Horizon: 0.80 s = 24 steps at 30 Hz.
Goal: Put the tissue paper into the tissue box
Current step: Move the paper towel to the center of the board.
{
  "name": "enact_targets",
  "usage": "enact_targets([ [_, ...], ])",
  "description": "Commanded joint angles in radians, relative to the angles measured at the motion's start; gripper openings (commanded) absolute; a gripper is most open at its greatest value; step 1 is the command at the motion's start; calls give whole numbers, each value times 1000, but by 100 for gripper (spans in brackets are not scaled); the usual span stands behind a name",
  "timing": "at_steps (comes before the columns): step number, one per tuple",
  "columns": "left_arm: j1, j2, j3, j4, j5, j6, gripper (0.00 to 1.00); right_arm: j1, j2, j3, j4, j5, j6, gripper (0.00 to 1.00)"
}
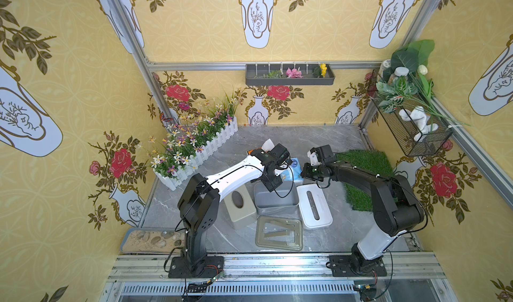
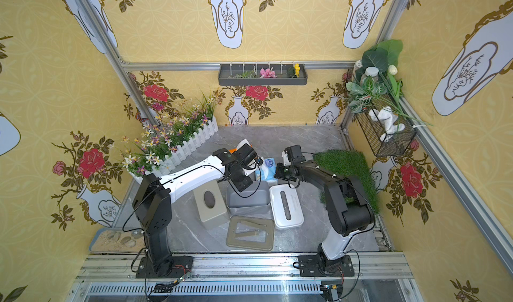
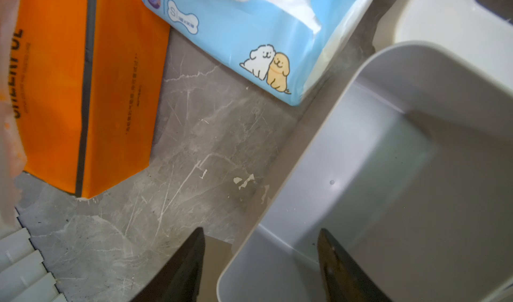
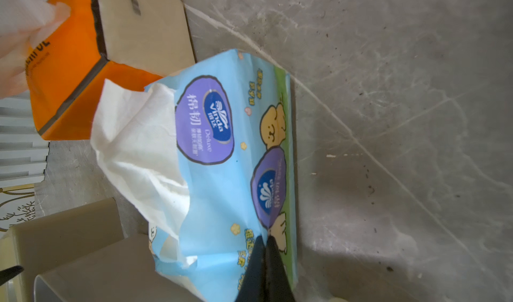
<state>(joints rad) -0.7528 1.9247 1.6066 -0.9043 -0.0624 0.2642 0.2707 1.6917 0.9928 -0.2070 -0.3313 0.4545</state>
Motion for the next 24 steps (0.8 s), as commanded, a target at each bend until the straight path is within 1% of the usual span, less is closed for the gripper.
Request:
enact_targets([
  [1, 0, 31, 28, -33, 47, 29, 55, -16, -16, -7, 34, 46, 38, 5],
  [5, 0, 51, 46, -38, 73, 21, 38, -42, -19, -13, 26, 52, 46, 5],
  [8, 0, 68, 59, -48, 92, 4, 30, -51, -20, -10, 23, 56, 46, 5],
  [12, 0, 91, 78, -81, 68, -40, 20, -63, -17, -5, 23, 57, 46, 5],
  [17, 0, 97, 82, -71, 17, -115, 13, -74, -11, 3, 27, 57, 44, 5],
  [21, 0, 109, 101, -86, 5, -162, 10, -82, -9, 5, 32, 51, 40, 6],
  [24, 1, 129, 128, -121, -49, -226, 7, -85, -10, 6, 30, 47, 38, 6],
])
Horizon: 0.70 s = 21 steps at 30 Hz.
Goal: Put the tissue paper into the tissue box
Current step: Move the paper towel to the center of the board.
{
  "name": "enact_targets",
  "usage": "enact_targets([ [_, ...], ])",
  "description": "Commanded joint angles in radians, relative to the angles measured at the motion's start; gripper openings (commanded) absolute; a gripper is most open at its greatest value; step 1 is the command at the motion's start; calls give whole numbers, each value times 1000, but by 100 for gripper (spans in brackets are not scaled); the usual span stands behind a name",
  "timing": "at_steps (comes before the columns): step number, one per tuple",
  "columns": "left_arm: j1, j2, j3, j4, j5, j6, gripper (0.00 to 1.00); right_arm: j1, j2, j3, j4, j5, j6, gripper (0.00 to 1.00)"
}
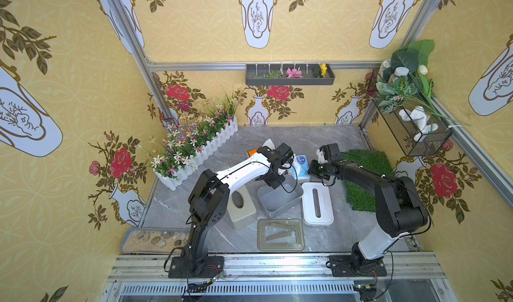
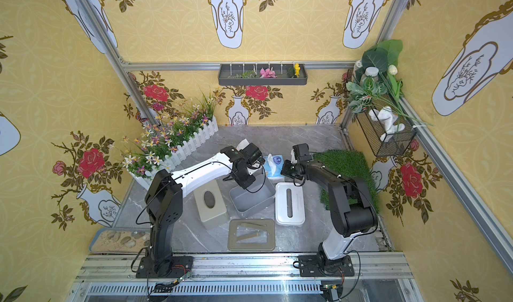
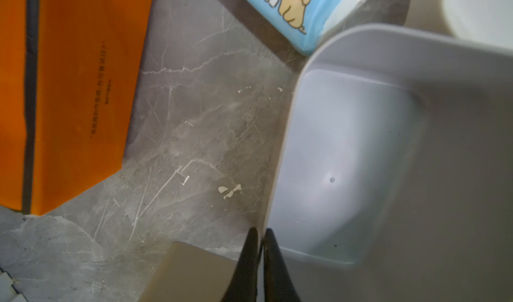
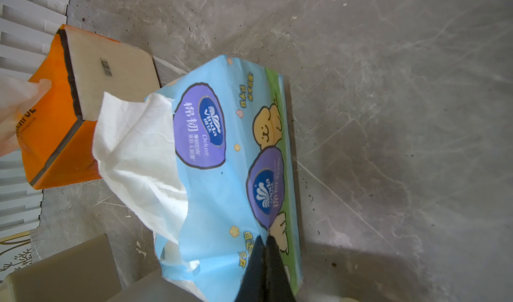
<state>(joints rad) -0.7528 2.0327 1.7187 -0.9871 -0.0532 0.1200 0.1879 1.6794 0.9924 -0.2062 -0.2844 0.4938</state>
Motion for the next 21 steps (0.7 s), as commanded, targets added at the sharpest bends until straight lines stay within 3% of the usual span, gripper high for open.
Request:
enact_targets([
  [1, 1, 28, 27, -54, -72, -108, 6, -4, 1, 5, 30, 1, -4, 6],
  [9, 21, 58, 98, -162, -133, -350, 1, -17, 3, 7, 35, -15, -27, 6],
  [21, 58, 71, 88, -111, -28, -667, 3, -57, 19, 29, 58, -116, -37, 4],
])
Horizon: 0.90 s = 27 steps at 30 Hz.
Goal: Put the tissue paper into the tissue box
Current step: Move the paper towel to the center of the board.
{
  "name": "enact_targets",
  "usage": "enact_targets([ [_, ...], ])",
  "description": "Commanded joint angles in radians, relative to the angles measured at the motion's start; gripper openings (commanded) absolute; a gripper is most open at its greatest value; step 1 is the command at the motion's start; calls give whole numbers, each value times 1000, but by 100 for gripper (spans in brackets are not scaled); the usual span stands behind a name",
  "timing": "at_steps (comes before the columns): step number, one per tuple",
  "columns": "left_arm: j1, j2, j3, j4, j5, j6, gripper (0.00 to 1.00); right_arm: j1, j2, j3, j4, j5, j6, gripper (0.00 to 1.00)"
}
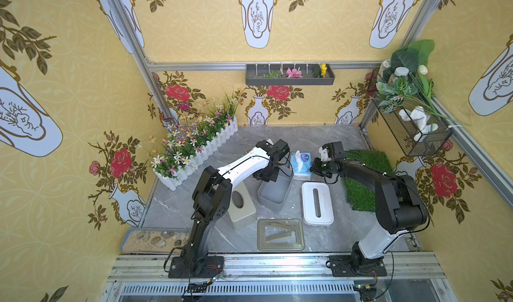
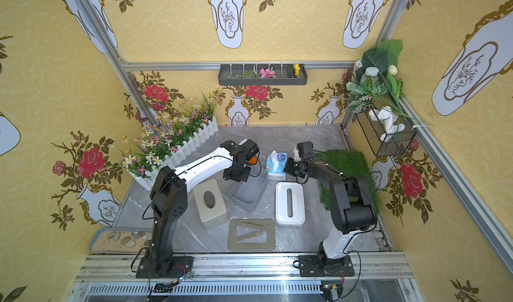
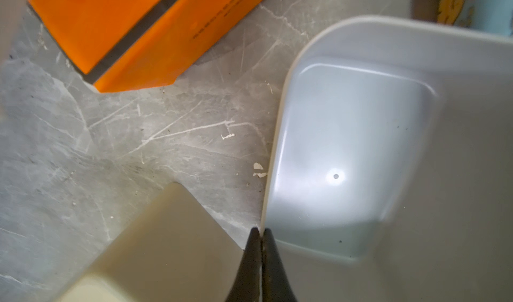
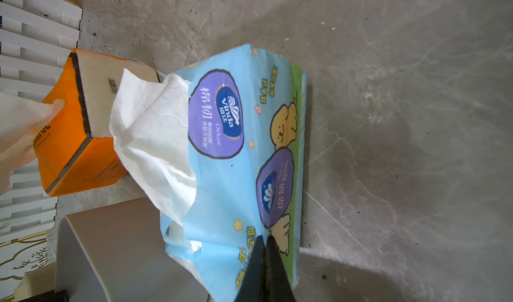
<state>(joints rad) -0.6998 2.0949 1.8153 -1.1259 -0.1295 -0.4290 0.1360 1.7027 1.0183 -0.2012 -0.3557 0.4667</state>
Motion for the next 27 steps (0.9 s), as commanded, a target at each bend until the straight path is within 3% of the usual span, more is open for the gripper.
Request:
enact_targets([
  [1, 6, 3, -13, 42, 57, -142, 5, -7, -8, 2, 58, -53, -7, 4],
  [6, 18, -31, -65, 127, 119, -250, 12, -26, -40, -6, 75, -91, 7, 2],
  [8, 19, -41, -74, 147, 129, -280, 24, -33, -44, -1, 75, -103, 10, 2],
  [9, 19, -45, -78, 153, 133, -291, 25, -36, -46, 4, 73, -106, 10, 2],
  [14, 19, -61, -87, 170, 156, -341, 48, -42, -48, 20, 71, -115, 15, 1],
  [19, 19, -97, -93, 168, 134, -339, 55, -44, -37, 20, 61, -121, 12, 0],
  [27, 19, -147, -82, 142, 50, -279, 57, -47, -10, -45, 79, -124, 8, 0],
])
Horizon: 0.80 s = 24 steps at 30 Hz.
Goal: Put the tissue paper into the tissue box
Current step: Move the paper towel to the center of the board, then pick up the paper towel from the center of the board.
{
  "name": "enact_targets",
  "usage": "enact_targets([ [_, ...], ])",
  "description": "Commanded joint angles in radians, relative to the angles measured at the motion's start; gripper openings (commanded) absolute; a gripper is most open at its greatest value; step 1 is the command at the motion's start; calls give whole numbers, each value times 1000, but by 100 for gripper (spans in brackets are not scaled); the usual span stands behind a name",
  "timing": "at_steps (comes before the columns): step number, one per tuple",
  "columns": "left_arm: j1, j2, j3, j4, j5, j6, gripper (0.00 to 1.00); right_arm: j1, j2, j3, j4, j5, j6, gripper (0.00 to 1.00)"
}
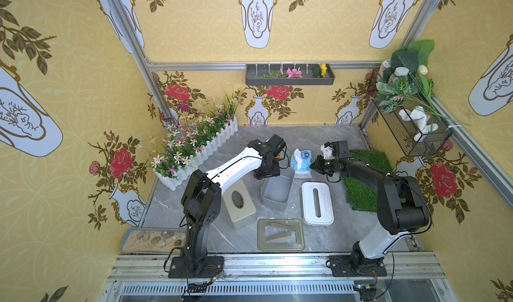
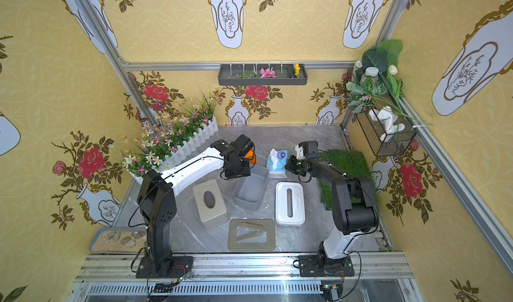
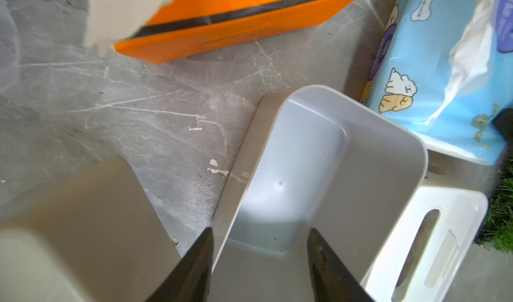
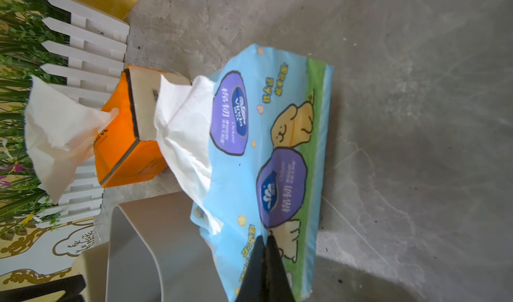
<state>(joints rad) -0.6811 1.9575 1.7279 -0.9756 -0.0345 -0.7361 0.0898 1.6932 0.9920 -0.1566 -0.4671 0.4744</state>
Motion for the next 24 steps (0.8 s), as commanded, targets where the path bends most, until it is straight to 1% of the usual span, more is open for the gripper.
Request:
enact_targets([
  [1, 0, -16, 10, -8, -52, 34, 57, -1, -3, -27, 38, -12, 2, 0],
  [2, 0, -19, 16, -8, -57, 41, 57, -3, -4, -32, 39, -11, 4, 0],
  [3, 0, -23, 24, -9, -64, 50, 57, -4, -5, -35, 41, -10, 3, 4],
  [7, 0, -31, 51, -18, -91, 84, 57, -11, -23, -55, 58, 9, 1, 44],
  [8, 0, -35, 55, -20, -95, 91, 57, -13, -32, -58, 58, 17, -1, 51],
  [10, 0, -40, 59, -20, -100, 100, 57, -17, -44, -58, 58, 29, -4, 55],
  [15, 0, -53, 58, -12, -115, 119, 57, -29, -4, -22, 54, 17, -9, 55],
  [18, 0, -55, 60, -15, -124, 131, 57, -33, 40, 1, 62, 7, -18, 48],
  [20, 2, -57, 61, -17, -132, 138, 57, -35, 72, 13, 70, -7, -19, 41],
  [24, 9, -62, 55, -20, -141, 147, 57, -37, 112, 7, 111, -41, -9, 34],
])
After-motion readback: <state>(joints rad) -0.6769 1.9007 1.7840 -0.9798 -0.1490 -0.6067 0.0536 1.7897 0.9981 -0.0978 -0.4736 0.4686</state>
